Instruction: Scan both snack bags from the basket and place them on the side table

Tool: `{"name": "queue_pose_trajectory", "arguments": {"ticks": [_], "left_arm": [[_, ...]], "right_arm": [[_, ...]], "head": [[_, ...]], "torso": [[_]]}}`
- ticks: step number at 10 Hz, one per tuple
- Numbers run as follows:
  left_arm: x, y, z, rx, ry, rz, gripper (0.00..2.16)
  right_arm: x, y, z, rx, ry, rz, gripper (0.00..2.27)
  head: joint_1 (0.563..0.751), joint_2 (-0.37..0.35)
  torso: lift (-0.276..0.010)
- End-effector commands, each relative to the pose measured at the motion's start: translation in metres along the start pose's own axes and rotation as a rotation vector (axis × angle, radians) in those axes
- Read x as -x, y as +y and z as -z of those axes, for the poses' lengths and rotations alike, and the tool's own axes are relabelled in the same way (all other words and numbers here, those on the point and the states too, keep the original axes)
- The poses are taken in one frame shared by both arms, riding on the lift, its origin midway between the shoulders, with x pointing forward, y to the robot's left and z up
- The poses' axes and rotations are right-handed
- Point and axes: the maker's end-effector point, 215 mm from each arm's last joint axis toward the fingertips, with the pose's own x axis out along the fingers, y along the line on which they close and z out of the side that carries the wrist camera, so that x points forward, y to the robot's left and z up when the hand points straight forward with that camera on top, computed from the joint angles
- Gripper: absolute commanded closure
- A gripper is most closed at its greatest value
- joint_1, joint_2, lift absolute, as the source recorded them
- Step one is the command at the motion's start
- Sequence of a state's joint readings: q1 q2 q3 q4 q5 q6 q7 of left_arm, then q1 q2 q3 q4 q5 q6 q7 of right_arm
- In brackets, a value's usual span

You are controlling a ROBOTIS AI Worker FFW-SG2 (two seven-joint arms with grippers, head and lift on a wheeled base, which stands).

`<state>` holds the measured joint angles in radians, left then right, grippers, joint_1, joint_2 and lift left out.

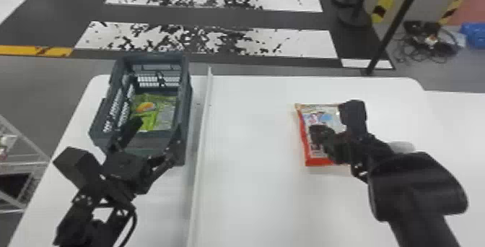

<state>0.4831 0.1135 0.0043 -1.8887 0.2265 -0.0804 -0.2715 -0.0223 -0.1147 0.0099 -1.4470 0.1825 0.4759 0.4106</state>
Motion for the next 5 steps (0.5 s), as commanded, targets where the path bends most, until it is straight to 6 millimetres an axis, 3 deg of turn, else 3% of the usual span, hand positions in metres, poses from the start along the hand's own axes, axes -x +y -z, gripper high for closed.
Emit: {"name": "queue_pose_trajectory", "arguments": {"ticks": [1, 3, 4, 5], "left_arm": [[0.0, 0.0, 0.0, 0.001, 0.0, 0.0, 0.1], [0.001, 0.001, 0.0, 0.0, 0.001, -0.002, 0.1], [0.002, 0.002, 0.001, 0.0, 0.003, -0.003, 0.1], [0.003, 0.002, 0.002, 0.0, 0.004, -0.003, 0.1]], "right_arm": [[0.005, 0.001, -0.003, -0.003, -0.012, 0.0, 2.25], [0.035, -0.013, -0.042, -0.075, -0.108, 0.032, 2.19], [0.051, -0.04, -0.052, -0.121, -0.116, 0.095, 1.83], [0.062, -0.067, -0.044, -0.145, -0.08, 0.166, 1.05]], "head": [[0.695, -0.034], [0.695, -0.036], [0.695, -0.037], [0.695, -0.053]], "torso": [[-0.075], [-0.075], [-0.075], [-0.075]]}}
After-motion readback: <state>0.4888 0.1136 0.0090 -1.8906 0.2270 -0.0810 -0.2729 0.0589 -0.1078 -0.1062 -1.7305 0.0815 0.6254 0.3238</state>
